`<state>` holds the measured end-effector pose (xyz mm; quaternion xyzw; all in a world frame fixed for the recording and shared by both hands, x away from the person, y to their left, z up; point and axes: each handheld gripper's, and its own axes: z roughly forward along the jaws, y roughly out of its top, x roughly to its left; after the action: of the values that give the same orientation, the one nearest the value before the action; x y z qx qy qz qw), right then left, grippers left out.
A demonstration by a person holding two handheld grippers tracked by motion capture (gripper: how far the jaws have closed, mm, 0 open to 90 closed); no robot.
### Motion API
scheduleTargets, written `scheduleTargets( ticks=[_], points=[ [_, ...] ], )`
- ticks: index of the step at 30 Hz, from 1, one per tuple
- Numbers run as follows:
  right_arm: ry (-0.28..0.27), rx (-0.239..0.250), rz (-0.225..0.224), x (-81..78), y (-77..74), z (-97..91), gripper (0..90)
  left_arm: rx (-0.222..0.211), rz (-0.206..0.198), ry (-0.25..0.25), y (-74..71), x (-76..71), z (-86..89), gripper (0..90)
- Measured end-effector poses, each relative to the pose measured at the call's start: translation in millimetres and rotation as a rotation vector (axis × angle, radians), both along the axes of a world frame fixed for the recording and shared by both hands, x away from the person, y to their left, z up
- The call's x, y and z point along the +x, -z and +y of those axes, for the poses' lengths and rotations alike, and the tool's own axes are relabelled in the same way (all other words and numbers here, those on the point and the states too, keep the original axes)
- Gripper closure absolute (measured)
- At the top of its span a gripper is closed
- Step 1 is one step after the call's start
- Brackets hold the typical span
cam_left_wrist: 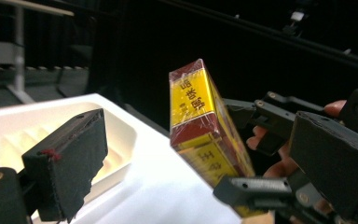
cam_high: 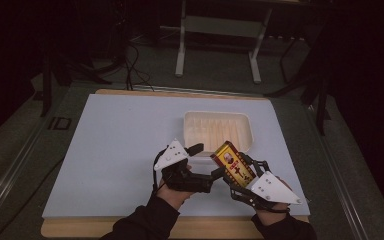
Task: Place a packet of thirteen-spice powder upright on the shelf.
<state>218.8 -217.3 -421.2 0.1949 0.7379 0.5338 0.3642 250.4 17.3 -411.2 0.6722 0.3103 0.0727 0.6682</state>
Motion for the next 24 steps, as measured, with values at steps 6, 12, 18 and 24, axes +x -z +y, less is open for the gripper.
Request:
scheduleTargets(
  ticks=[6, 12, 18, 24],
  points=[
    [-0.020, -0.002, -0.003, -1.2, 2.7, 2.5, 32.1, -0.073, 0.075, 0.022, 10.4, 8.9, -7.7, 19.7],
    [-0.031, -0.008, -0.006, -1.6, 5.2, 3.9, 32.1, -0.120, 0.082, 0.008, 16.4, 7.9, -8.0, 44.9],
    [-0.038, -0.014, -0.002, 0.1, 7.2, 4.3, 32.1, -0.128, 0.083, 0.005, 15.1, 4.8, -6.8, 58.9],
    [-0.025, -0.016, -0.007, 0.5, 10.1, 5.1, 31.9, -0.119, 0.088, 0.009, 13.0, 4.6, -7.2, 64.5]
  ],
)
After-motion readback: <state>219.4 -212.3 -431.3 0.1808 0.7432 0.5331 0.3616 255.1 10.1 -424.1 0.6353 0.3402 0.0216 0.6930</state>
